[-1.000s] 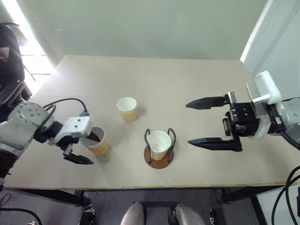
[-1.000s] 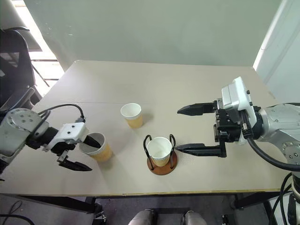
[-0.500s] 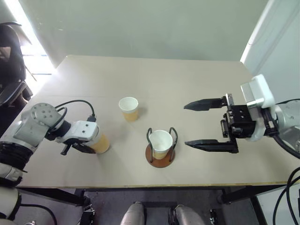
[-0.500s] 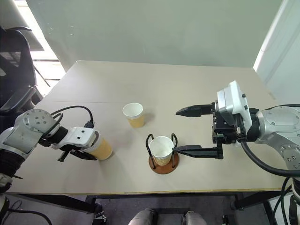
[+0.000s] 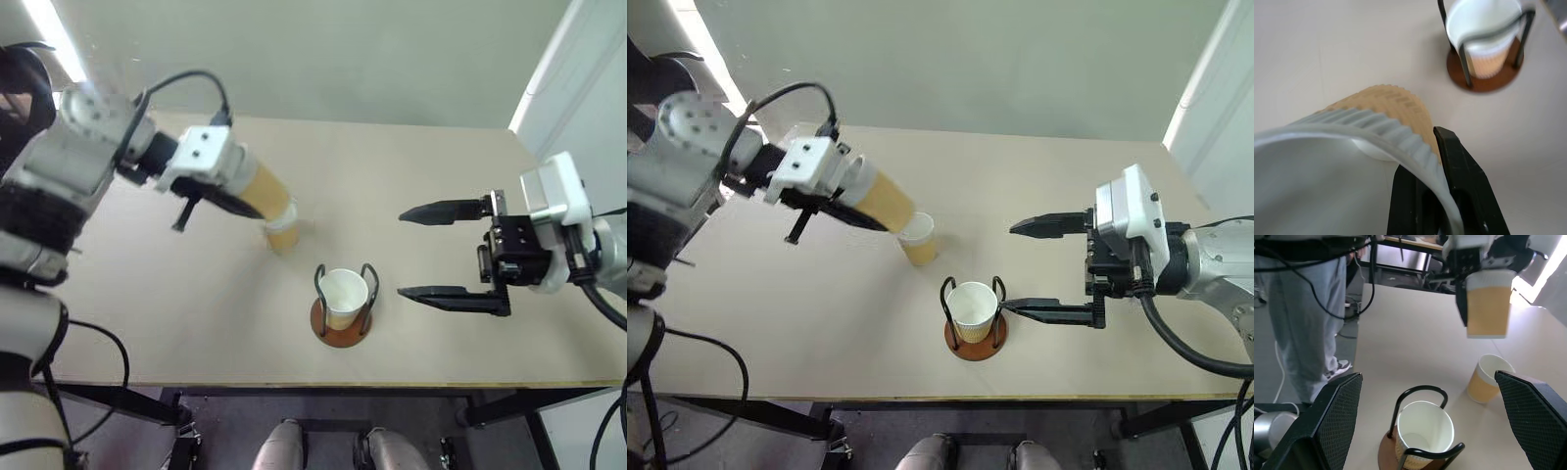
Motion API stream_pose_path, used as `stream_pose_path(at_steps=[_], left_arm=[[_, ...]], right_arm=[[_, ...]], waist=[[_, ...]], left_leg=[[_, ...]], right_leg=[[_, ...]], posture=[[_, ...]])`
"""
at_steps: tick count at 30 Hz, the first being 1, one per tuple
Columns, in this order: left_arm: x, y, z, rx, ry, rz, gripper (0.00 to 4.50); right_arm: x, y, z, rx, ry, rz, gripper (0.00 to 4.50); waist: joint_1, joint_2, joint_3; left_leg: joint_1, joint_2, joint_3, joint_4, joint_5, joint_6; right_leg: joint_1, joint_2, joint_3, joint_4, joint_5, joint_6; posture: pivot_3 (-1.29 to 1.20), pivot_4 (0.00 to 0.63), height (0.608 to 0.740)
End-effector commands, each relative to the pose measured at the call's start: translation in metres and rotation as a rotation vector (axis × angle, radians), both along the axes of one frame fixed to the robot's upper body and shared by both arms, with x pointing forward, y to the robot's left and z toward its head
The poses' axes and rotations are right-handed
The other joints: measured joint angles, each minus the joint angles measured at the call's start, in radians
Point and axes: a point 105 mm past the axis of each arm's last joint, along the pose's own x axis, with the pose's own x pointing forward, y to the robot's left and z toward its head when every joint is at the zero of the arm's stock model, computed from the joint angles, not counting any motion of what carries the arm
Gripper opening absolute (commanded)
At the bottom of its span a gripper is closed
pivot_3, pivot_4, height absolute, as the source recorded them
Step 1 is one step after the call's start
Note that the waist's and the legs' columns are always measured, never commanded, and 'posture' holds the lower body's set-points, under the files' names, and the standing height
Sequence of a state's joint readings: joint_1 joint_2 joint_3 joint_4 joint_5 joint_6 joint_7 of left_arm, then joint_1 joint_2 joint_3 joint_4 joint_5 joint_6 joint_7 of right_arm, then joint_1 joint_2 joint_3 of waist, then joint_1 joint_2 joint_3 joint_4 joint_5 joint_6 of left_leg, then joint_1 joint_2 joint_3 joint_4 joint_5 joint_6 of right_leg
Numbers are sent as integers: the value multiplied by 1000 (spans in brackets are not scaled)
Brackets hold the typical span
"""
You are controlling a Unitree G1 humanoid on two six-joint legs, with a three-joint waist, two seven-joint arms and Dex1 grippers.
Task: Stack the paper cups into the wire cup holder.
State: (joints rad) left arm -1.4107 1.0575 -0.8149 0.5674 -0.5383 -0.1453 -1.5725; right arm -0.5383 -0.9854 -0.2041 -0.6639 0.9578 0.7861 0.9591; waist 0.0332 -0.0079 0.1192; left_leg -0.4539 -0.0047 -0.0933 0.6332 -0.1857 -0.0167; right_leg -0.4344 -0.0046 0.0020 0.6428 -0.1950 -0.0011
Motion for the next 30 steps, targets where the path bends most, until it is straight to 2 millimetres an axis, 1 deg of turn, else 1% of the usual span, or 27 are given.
stream_pose_path(at_steps=[1,3,6,9,10,13,16,17,21,24,27,30], left_arm=[[-6,-30,19,-26,41,-113,17],[-9,-50,22,-16,52,-188,17],[-12,-75,20,11,50,-286,17],[-13,-88,17,37,48,-342,17],[-17,-92,14,51,61,-368,17],[-24,-96,5,107,84,-422,17],[-27,-102,-2,154,76,-478,17],[-27,-103,-3,162,72,-486,17],[-30,-110,-7,190,69,-537,17],[-32,-117,-7,203,56,-577,17],[-34,-124,-8,216,44,-611,17],[-38,-128,-10,246,34,-651,17]], right_arm=[[-4,0,11,11,-92,-31,4500],[-5,1,12,11,-111,-42,4500],[-5,5,12,11,-131,-56,4500],[-5,9,13,13,-145,-64,4500],[-5,10,15,12,-152,-66,4500],[-7,11,19,6,-169,-72,4500],[-12,-5,20,-55,-160,-127,4500],[-13,-7,19,-73,-153,-136,4500],[-20,-30,3,-207,-94,-241,4500],[-23,-45,-1,-252,-84,-320,4500],[-26,-52,0,-259,-91,-361,4500],[-30,-55,1,-259,-103,-390,4500]], waist=[[0,0,0],[3,0,0],[6,2,2],[7,6,4],[6,6,4],[0,7,5],[7,8,5],[12,9,5],[28,9,6],[32,10,6],[32,11,5],[30,11,5]], left_leg=[[-1,0,0,0,0,1],[-2,0,0,1,1,3],[-4,-1,0,4,0,5],[-4,-1,1,10,-3,9],[-5,-1,2,12,-3,11],[-5,-1,4,15,-4,16],[-7,-1,4,16,-4,17],[-7,-1,4,17,-4,17],[-9,-2,4,18,-6,12],[-10,-2,6,23,-11,11],[-12,-2,8,31,-18,14],[-11,-2,14,34,-22,15]], right_leg=[[0,0,0,0,0,1],[0,0,0,0,0,3],[1,-1,0,-1,-1,7],[3,-1,1,-1,-2,11],[3,-1,1,0,-3,12],[3,-1,2,0,-4,16],[3,-1,2,-1,-6,19],[3,-1,2,-1,-6,20],[4,-2,2,-2,-8,23],[5,-3,2,-3,-10,23],[5,-3,2,-1,-12,26],[6,-6,4,-1,-13,27]], posture=[[0,150,740],[0,150,740],[0,150,740],[0,150,740],[0,150,740],[0,150,740],[0,150,740],[0,150,740],[0,150,740],[0,150,740],[0,150,740],[0,150,740]])
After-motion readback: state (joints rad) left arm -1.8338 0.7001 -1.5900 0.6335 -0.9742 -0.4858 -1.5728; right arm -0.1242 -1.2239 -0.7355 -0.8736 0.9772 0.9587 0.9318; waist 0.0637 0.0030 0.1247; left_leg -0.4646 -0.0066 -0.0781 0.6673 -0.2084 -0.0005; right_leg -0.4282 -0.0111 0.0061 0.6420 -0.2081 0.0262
